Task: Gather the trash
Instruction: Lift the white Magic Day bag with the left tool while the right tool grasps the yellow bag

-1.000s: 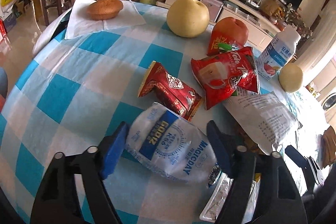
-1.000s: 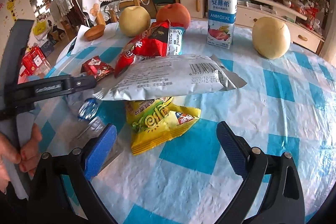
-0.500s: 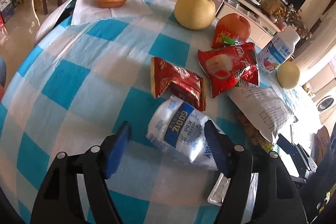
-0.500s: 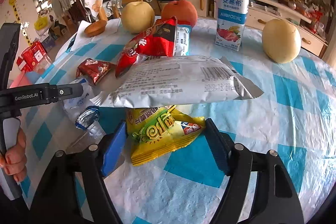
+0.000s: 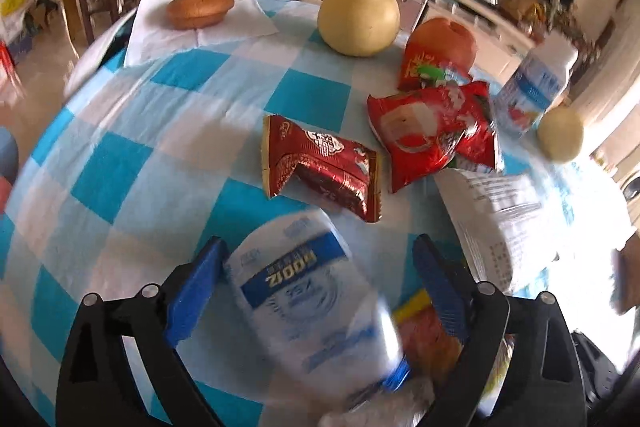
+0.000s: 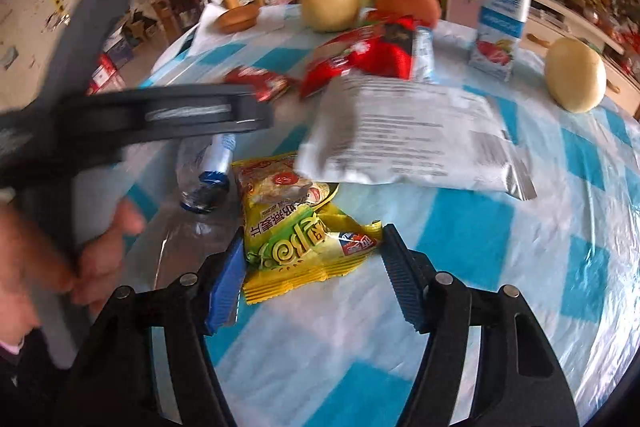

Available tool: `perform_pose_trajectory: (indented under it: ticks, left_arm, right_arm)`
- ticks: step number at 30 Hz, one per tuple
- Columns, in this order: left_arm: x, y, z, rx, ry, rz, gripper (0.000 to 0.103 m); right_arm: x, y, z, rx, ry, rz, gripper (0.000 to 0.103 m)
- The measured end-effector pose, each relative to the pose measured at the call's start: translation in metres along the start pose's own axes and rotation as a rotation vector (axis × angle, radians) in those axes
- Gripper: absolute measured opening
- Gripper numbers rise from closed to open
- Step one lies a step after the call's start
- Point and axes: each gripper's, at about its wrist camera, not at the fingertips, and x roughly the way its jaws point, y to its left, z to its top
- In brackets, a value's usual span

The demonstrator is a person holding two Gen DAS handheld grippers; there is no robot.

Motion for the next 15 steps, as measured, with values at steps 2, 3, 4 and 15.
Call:
perform_pose_trajectory:
  ticks: [2, 3, 4, 15]
  left_arm:
    - [0.004, -0.005, -0.003, 0.061, 0.022, 0.09, 0.093]
    - [0.004, -0.004, -0.004, 0.082, 0.024, 0.125, 0.094]
    - [0.002, 0.0, -0.005, 0.073, 0.026, 0.122, 0.094]
    - [-0.018, 0.035, -0.019, 0.041, -0.011, 0.135, 0.064]
  right_arm:
    - [-0.002, 0.006, -0.003, -0.01, 0.0, -0.003, 0.066]
    - [-0.003, 0.006, -0.003, -0.008, 0.0, -0.004, 0.066]
    - [-0.004, 0.005, -0.004, -0.001, 0.001, -0.005, 0.067]
    - [0.004, 0.012, -0.003, -0.043, -0.021, -0.034, 0.078]
